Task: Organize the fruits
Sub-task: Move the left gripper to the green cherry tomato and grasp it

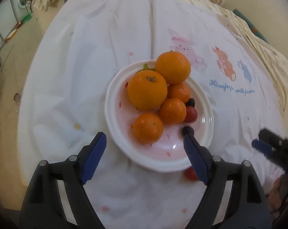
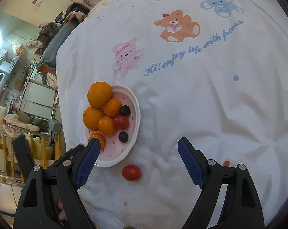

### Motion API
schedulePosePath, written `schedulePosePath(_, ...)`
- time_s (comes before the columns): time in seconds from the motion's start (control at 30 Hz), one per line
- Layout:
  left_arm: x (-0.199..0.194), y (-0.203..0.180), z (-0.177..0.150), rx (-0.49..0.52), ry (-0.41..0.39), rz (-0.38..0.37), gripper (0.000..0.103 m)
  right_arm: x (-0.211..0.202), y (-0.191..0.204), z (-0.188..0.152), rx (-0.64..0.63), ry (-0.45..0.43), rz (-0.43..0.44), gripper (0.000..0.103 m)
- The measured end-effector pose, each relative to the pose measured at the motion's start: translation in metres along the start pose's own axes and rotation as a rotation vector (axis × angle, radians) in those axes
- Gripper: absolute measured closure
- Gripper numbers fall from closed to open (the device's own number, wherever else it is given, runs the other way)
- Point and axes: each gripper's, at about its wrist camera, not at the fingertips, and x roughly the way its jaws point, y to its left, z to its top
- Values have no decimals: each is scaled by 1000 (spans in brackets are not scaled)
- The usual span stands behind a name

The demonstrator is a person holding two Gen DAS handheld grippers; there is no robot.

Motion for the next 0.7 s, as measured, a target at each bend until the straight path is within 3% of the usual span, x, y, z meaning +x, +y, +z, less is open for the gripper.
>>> schedulePosePath(0.2, -24, -5, -28, 63, 5, 31, 22, -16, 0, -9, -4, -20, 6, 17)
schedulePosePath(0.4, -46, -15, -70, 89, 37, -6, 22, -26, -1, -19, -19, -19, -12, 17)
schedulePosePath(0.7, -45, -57, -154, 266, 163, -25, 23, -37, -4, -28, 3, -30, 13, 17)
